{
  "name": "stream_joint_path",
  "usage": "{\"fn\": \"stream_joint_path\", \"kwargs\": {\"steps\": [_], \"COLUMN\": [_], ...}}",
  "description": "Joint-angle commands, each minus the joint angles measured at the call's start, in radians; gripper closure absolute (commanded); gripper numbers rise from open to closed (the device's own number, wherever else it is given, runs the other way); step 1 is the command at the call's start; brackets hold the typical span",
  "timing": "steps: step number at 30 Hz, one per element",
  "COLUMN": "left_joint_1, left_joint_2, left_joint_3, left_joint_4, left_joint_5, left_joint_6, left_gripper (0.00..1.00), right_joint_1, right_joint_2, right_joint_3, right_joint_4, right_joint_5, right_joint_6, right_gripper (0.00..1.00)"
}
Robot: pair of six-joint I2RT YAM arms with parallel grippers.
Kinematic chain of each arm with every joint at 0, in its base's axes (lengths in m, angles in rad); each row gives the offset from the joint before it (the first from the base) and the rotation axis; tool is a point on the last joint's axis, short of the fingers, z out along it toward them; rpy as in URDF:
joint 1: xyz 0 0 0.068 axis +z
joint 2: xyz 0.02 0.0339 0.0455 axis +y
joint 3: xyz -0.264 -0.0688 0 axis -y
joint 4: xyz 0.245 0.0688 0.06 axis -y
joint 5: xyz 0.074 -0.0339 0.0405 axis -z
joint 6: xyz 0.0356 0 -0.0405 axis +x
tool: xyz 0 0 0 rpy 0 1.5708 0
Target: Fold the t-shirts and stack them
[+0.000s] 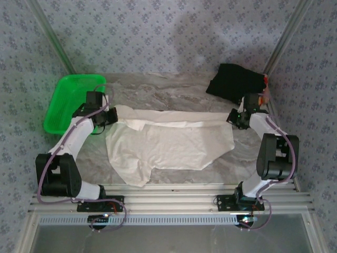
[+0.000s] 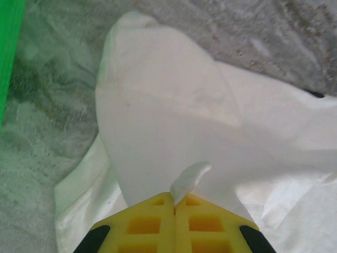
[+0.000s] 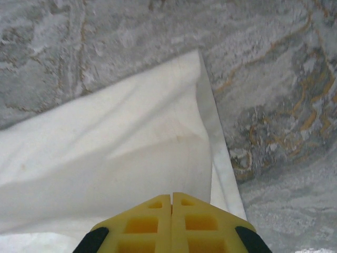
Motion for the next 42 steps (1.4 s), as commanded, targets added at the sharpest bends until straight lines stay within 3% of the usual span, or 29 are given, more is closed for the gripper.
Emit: {"fn": "stream_joint_path", "kwargs": {"steps": [1,16,42], "left_joint_1": [0.003,0.001,-0.060], "left_joint_2": [-0.008,0.010,-0.119], "left_joint_3": [-0.016,-0.107,-0.265], "left_joint_4": [0.018,0.043,0.040], "left_joint_5": [-0.051,-0.044,-0.011], "left_joint_6": [-0.010,-0.035,-0.117], "left_gripper": [1.00,1.00,1.00], "right_joint_1": [0.012,0.021,0.021], "right_joint_2": [-0.029,-0.036,-0.027], "right_joint_3": [-0.038,-0.124,-0.141], "right_joint_4": [0.023,0.022,0.020], "right_joint_5": [0.015,0.035,0.049], "right_joint_6": [0.026,0.038,0.038], "right_gripper": [1.00,1.00,1.00]}}
